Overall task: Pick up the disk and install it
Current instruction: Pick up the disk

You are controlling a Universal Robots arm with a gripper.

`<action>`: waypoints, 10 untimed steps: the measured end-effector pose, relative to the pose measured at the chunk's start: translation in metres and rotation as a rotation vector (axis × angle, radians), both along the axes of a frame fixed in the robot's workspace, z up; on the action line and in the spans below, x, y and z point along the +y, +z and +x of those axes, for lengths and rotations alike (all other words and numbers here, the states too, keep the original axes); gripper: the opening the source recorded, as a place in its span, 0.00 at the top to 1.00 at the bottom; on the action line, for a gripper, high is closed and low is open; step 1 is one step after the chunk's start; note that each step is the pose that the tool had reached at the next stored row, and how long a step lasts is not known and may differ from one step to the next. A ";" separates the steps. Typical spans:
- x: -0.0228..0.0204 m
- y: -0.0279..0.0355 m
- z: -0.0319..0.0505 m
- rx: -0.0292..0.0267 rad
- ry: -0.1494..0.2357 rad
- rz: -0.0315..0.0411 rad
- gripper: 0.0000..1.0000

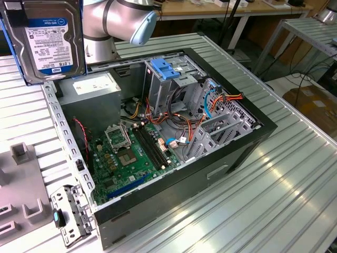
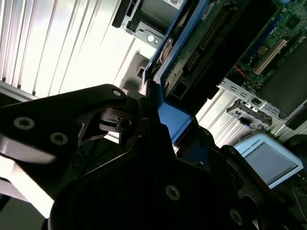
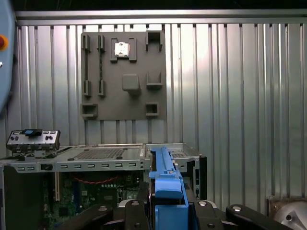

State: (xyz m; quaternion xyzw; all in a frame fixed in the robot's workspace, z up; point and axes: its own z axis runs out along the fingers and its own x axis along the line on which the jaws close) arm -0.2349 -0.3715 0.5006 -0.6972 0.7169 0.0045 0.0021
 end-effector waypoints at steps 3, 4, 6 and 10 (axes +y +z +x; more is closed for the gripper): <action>-0.0047 -0.0002 0.0001 -0.0001 -0.001 0.0000 0.63; -0.0057 -0.0002 0.0002 0.0000 -0.001 0.0000 0.63; -0.0079 -0.0003 0.0004 -0.0001 -0.001 0.0000 0.63; -0.0123 -0.0003 0.0030 0.0000 -0.002 0.0000 0.63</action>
